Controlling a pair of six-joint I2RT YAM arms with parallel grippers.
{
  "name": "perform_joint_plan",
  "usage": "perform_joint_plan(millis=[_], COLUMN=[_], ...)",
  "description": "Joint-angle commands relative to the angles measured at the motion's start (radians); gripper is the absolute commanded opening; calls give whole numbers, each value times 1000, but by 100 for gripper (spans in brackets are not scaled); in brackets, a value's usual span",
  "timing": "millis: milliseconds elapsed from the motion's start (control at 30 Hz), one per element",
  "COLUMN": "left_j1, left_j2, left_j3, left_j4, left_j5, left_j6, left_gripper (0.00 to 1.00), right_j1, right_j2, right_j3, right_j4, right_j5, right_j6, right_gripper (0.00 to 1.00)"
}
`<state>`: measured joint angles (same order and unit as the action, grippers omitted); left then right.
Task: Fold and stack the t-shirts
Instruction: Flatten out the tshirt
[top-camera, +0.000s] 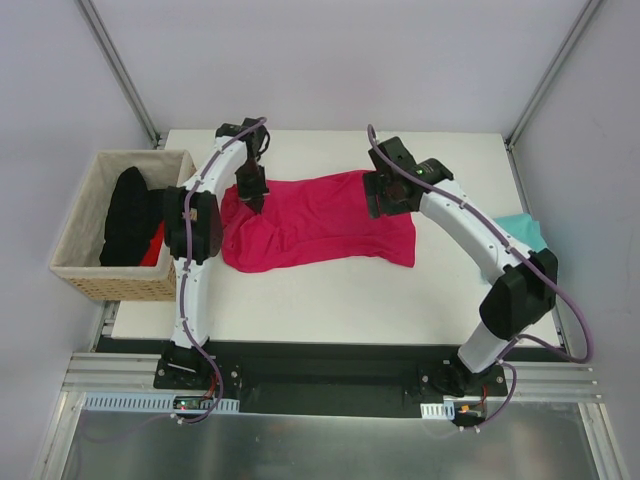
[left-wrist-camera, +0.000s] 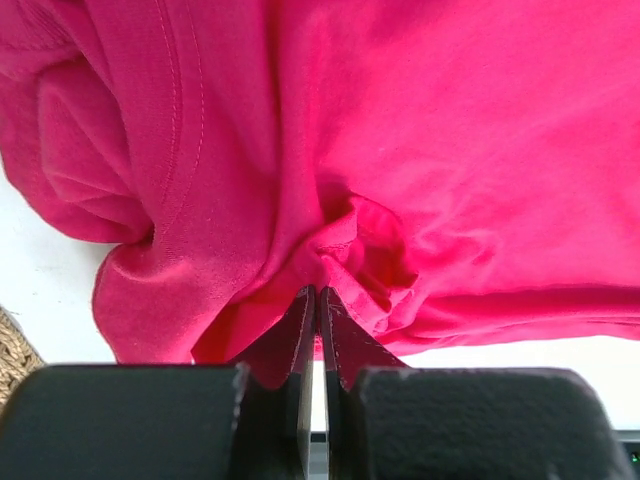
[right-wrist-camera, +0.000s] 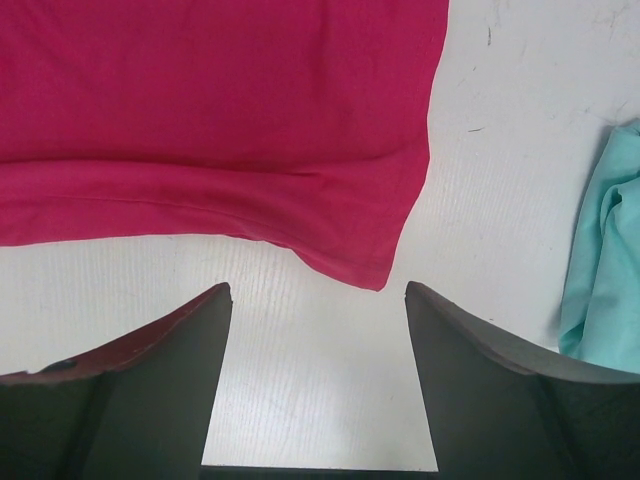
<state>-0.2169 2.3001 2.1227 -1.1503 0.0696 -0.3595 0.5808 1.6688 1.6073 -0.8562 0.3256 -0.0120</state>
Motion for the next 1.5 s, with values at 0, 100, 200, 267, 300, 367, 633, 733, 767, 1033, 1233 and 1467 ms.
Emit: perform_joint_plan(millis=[0, 100, 200, 267, 300, 367, 633, 733, 767, 1033, 1233, 1467], left_j1=[-15, -25, -44, -61, -68, -90, -141, -153, -157, -210, -246, -306], left_j2=[-76, -117, -165, -192, -223, -270, -422, -476, -507, -659, -780, -881], left_j3=[-36, -67, -86, -99, -118, -142, -254, -290, -300, -443, -570, -724], left_j4=[-42, -45, -72, -88, -100, -107, -146, -167, -179, -265, -330, -367], left_j5=[-14, -24, -42, -60, -65, -86, -134, -151, -154, -166, -149, -79], left_j6=[-29, -32, -36, -44, -47, -61, -113, -128, -137, -196, -251, -302], left_gripper=[0, 0, 0, 0, 0, 0, 0, 0, 0, 0, 0, 0], right_j1=[-4, -6, -4, -4, -4, -3, -3, -1, -4, -3, -4, -2], right_j2=[-80, -101, -116, -127, -139, -150, -184, -192, -193, -193, -173, -143], right_j3=[-32, -58, -73, -84, -99, -115, -161, -164, -164, -162, -142, -112], right_j4=[6, 17, 23, 31, 37, 51, 75, 78, 80, 85, 91, 94], right_j5=[10, 6, 1, -8, -13, -25, -54, -59, -62, -82, -100, -118], right_j6=[-5, 0, 4, 7, 7, 7, 7, 9, 7, 6, 3, 0], right_gripper=[73, 74, 73, 73, 73, 73, 73, 73, 73, 73, 73, 73])
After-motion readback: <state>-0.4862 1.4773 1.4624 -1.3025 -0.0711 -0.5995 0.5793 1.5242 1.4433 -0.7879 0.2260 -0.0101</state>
